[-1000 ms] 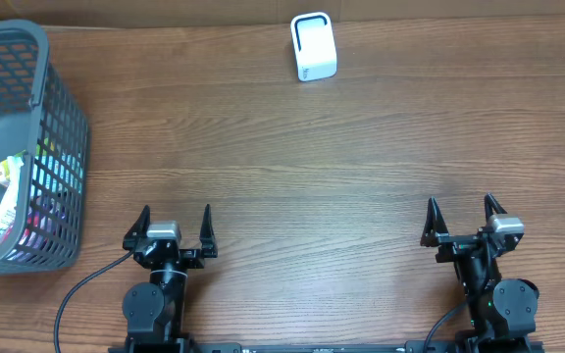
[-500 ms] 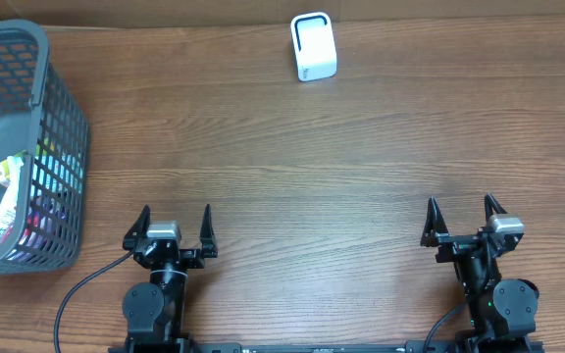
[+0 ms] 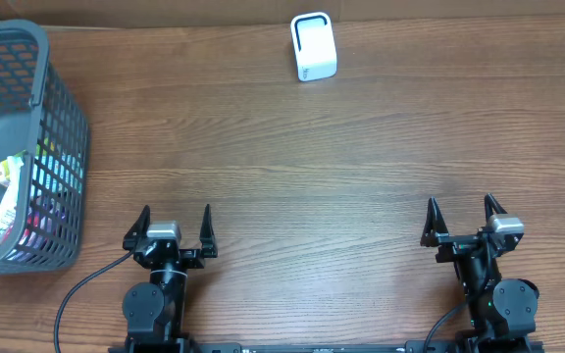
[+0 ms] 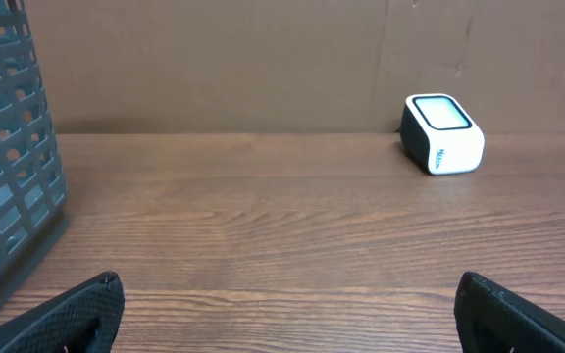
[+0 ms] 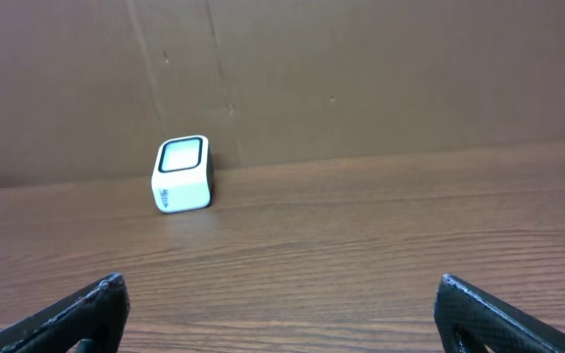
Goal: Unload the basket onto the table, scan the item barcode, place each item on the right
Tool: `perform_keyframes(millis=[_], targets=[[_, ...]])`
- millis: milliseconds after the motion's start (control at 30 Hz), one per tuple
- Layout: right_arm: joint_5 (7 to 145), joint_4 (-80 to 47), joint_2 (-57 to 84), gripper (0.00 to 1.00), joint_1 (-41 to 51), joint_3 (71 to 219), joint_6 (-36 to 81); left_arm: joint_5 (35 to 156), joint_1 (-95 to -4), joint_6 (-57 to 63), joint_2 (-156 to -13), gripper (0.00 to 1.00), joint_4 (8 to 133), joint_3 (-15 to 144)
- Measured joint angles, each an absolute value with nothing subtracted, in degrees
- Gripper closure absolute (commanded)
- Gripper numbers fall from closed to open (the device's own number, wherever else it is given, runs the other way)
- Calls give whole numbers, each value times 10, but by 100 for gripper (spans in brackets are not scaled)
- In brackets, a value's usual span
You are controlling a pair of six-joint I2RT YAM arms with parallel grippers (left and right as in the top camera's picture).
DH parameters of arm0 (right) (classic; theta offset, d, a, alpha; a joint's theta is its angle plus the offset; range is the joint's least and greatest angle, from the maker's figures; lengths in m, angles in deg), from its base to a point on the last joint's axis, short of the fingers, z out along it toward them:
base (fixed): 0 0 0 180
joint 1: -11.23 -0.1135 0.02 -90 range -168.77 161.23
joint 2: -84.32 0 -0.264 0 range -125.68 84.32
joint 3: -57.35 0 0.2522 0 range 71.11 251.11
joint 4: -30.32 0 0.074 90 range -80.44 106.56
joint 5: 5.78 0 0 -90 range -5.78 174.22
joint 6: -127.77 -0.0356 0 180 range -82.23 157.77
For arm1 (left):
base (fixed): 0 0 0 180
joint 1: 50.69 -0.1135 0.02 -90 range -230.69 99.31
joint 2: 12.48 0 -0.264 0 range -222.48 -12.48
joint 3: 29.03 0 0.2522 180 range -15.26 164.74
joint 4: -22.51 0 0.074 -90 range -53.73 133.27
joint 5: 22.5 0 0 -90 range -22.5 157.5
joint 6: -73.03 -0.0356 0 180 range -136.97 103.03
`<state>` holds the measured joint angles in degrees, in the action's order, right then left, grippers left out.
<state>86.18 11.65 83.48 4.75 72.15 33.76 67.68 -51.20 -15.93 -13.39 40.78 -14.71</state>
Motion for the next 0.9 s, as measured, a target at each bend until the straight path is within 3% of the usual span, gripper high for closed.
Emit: perform_keyframes(millis=[900], targets=[[845,116,835,0,47,722,338,711,-512,-161,-134,0,371,-147]])
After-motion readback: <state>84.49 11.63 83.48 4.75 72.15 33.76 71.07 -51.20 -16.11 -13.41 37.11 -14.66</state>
